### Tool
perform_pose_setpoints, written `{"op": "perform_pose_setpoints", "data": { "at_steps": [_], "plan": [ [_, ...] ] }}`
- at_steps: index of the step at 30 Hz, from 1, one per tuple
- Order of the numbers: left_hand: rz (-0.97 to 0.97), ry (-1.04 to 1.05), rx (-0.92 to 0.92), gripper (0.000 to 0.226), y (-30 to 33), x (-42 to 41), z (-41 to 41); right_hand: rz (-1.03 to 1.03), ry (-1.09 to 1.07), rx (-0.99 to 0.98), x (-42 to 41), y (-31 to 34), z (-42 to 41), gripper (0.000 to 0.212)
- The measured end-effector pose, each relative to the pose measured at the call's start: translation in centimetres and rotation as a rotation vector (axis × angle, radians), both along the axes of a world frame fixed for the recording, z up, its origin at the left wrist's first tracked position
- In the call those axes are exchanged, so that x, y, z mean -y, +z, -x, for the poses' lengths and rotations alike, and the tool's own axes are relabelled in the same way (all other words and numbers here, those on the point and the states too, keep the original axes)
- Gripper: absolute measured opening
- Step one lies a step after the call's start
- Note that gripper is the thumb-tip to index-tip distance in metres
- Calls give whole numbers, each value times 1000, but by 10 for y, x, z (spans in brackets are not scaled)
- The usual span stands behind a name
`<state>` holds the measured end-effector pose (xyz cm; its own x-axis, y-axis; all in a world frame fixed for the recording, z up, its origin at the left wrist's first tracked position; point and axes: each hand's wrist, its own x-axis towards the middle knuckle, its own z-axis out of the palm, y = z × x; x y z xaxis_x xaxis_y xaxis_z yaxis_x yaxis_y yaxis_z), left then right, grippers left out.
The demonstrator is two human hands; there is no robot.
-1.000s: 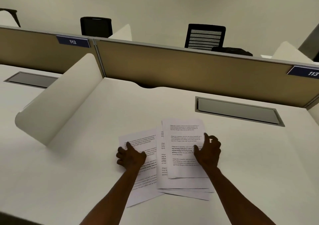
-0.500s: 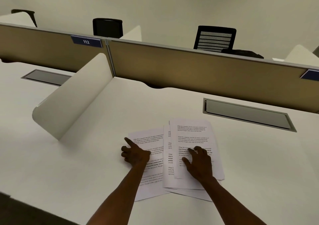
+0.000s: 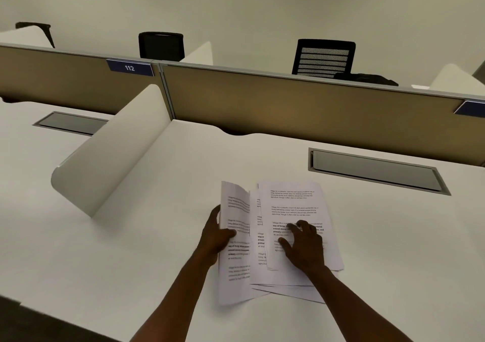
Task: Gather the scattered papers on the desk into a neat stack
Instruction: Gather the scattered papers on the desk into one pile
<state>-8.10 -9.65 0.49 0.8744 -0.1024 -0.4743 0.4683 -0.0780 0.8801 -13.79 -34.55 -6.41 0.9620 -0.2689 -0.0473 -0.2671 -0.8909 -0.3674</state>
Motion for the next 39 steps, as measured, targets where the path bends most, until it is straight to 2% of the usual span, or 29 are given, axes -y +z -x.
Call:
{"op": "perform_pose_setpoints", "data": {
  "at_steps": [5,9,11,14,16,17,19,21,22,23,25,28,31,33,36,37,39],
  "plan": [
    [-354,-7,395,86,45,0,3,14,5,-30,0,2,-1,60],
    [-521,-6,645,84,97,9,-3,37,33,-65,2,5,-2,61],
    [-494,-20,729,84,116,17,-7,41,49,-88,4,6,-3,60],
    [-239,-94,717,78,129,34,-13,-111,-7,29,7,17,-7,49],
    [-16,-134,618,76,126,44,-19,-358,-124,204,11,32,-10,33],
    [89,-148,548,77,121,49,-24,-560,-213,233,14,43,-14,30],
    [263,-157,397,79,108,59,-32,-1081,-359,143,22,67,-22,47],
    [296,-136,294,79,92,72,-39,-1625,-317,71,36,81,-26,68],
    [262,-129,267,79,84,79,-41,-1787,-255,85,45,87,-28,73],
    [216,-126,250,79,75,85,-43,-1844,-211,109,53,91,-28,72],
    [118,-125,225,78,58,94,-48,-1714,-237,160,69,93,-30,60],
    [9,-130,190,81,35,103,-51,-1258,-358,229,89,88,-33,30],
    [-140,-138,107,84,16,111,-49,-973,-349,211,97,77,-35,23],
    [-338,-204,83,80,2,115,-45,-779,-361,160,97,66,-35,24],
    [-746,-362,82,75,-16,119,-36,-460,-418,71,95,48,-33,36],
    [-833,-385,67,80,-21,120,-32,-391,-437,51,93,43,-32,40],
    [-882,-344,53,90,-29,122,-24,-285,-455,-31,89,36,-31,50]
  ]
}}
